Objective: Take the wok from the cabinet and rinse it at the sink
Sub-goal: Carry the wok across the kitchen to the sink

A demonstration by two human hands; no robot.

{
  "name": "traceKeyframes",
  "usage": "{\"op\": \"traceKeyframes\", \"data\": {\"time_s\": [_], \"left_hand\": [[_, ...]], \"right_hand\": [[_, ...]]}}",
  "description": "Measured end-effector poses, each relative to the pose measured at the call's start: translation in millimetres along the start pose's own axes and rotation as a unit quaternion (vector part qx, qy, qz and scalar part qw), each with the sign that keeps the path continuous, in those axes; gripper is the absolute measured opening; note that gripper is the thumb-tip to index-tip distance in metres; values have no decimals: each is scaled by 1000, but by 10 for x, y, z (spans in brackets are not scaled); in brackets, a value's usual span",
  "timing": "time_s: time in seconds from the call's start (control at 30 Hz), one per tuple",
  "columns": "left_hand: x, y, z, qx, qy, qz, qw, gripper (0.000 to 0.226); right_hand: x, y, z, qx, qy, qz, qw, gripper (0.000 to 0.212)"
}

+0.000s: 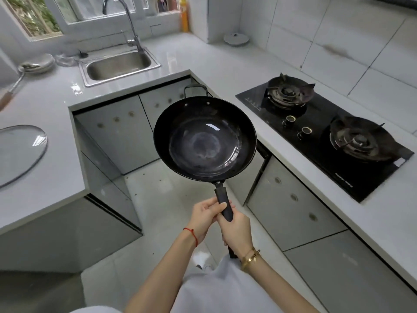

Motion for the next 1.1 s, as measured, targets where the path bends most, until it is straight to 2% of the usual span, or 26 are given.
{"op": "traceKeyframes", "data": {"time_s": [0.3, 0.43, 0.6, 0.83, 1.1], "left_hand": [[946, 674, -376, 18, 23, 15, 999, 26], [1474, 1009, -459, 13, 24, 22, 999, 27], [2295, 1523, -489, 4, 24, 29, 999, 28], [3448, 2302, -406, 0, 14, 30, 999, 29], [4485, 2883, -275, 48, -30, 18, 998, 24]], "right_hand": [[1069, -528, 350, -23, -2, -13, 1000, 15], [1685, -677, 469, -22, -2, -4, 1000, 25], [2581, -1056, 512, -27, 12, -32, 999, 24], [3809, -1672, 406, -45, 43, -39, 997, 29], [4779, -2060, 330, -27, 83, -22, 996, 31]]}}
Point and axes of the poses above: each hand's wrist, its own x-axis towards the middle knuckle, its own z-axis out of the palm, y = z × x, the point moved 9 cm from there along x, towards the middle knuckle, and after that the axes turned 1 degree about -z, right-handed, at the moved point
